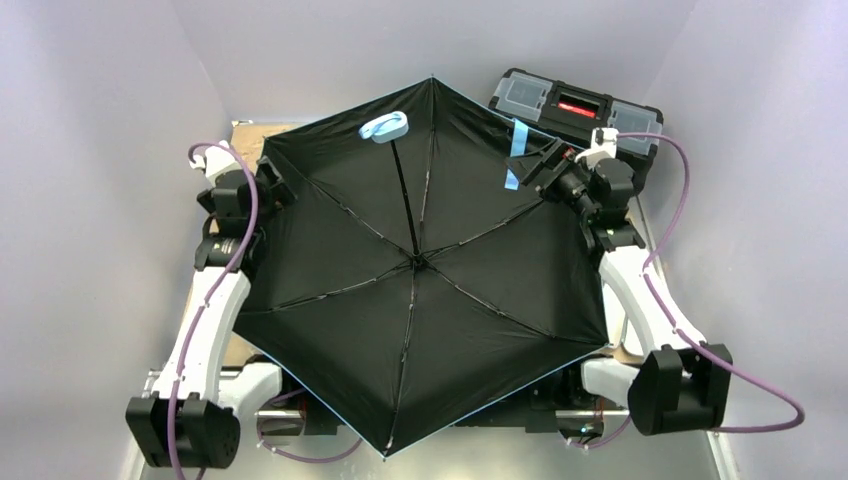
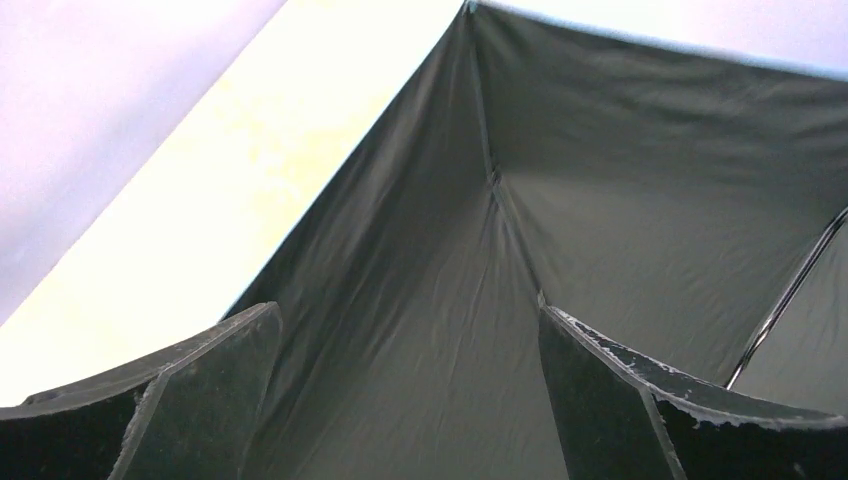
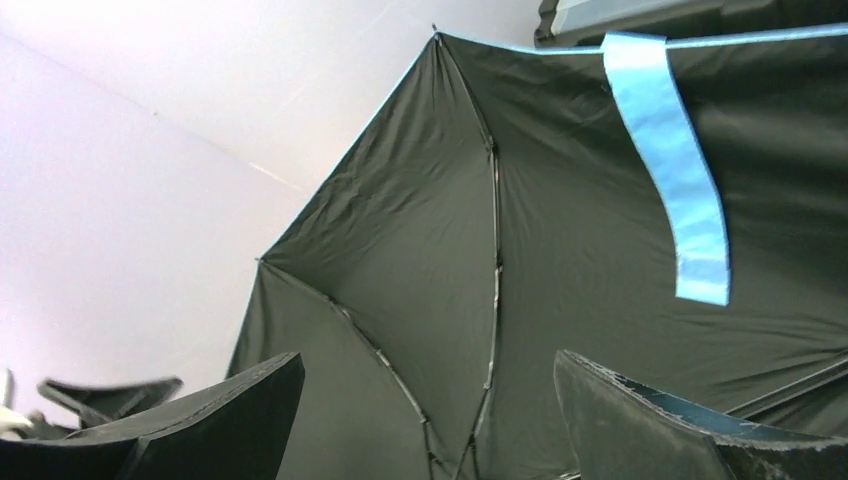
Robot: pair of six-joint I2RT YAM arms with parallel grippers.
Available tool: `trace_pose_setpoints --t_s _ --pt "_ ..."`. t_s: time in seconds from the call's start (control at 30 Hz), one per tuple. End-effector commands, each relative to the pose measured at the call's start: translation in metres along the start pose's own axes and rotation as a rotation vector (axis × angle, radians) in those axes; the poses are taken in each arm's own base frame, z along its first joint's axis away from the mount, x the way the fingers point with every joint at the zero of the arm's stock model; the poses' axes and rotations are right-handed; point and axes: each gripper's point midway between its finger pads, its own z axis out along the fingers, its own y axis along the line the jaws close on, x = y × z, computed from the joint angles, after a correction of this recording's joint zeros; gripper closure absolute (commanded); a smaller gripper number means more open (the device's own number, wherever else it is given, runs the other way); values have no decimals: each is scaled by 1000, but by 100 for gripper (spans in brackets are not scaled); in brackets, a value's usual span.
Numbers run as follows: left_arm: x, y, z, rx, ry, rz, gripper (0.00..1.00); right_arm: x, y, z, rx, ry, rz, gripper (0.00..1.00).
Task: Put away the umbrella
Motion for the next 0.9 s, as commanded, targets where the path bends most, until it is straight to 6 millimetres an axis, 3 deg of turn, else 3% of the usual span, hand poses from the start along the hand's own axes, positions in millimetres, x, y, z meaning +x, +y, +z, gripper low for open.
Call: trace_pose_setpoints --t_s 0.0,0.17,0.37,0.6,0.73,0.87 --pt "40 29 -43 -59 177 -4 0 14 20 8 -56 137 195 1" --pt "37 17 -82 101 175 19 0 64 14 14 167 325 435 1" --pt "53 20 -119 186 234 50 0 128 52 21 295 548 480 1" --pt "65 17 -151 285 298 86 0 195 73 17 358 720 605 1" --pt "74 26 -152 270 300 122 0 232 83 11 379 823 587 1" --pt "72 21 -154 310 277 117 0 261 87 10 392 897 581 1"
